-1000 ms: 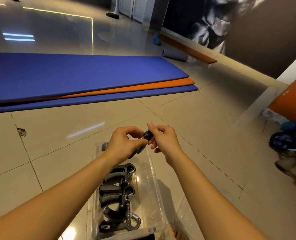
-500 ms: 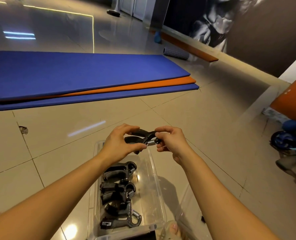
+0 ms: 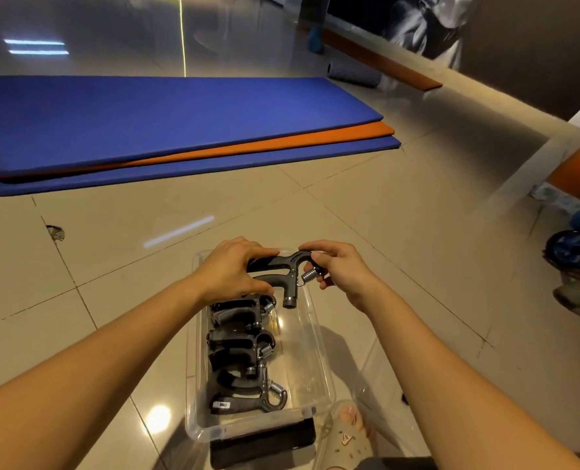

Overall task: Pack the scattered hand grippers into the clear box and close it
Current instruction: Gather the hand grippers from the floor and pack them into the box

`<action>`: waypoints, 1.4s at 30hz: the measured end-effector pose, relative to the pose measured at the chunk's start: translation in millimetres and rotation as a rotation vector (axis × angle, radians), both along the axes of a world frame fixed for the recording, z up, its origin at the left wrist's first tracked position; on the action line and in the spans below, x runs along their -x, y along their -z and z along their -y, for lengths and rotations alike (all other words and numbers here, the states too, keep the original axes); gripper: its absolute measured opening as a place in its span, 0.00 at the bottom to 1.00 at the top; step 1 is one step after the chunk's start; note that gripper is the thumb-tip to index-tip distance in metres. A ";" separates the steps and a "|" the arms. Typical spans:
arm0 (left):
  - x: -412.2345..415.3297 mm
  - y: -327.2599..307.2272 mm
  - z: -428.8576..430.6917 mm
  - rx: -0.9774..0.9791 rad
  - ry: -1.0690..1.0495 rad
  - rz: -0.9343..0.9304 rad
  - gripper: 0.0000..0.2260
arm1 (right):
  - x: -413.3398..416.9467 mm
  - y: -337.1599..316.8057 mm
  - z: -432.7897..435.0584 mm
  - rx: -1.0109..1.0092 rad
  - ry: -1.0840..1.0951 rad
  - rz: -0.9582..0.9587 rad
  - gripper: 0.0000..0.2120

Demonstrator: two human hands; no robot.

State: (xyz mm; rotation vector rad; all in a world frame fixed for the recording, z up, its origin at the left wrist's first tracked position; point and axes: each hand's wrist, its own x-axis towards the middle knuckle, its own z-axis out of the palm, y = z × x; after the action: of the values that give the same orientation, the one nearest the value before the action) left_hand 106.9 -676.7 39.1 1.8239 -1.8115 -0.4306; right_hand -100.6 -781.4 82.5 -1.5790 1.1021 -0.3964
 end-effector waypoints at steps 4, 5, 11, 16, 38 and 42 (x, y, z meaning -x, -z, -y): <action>3.2 20.2 -12.1 -0.096 -0.034 0.006 0.31 | 1.8 27.9 -4.0 0.006 -0.012 -0.124 0.10; 4.9 27.3 -15.2 -0.119 -0.037 0.005 0.30 | 3.1 36.4 -3.7 0.020 -0.004 -0.163 0.10; 21.2 69.9 -30.9 -0.257 -0.093 0.159 0.28 | 10.9 78.2 -1.4 0.169 0.062 -0.410 0.22; 30.2 94.5 -27.8 -0.456 -0.109 0.293 0.29 | 10.7 94.6 -6.7 0.189 0.039 -0.452 0.17; 31.1 153.1 -20.5 -0.604 -0.163 0.509 0.25 | 19.7 105.5 -2.4 0.109 0.081 -0.345 0.22; 31.6 154.0 -19.3 -0.585 -0.169 0.481 0.26 | 18.6 106.0 -2.3 0.088 0.092 -0.326 0.22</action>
State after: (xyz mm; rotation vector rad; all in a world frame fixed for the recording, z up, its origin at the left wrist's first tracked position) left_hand 75.3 -657.4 -114.9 2.6472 -1.9409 -0.5295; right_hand -119.2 -779.2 -23.6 -1.7151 1.4257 -0.2558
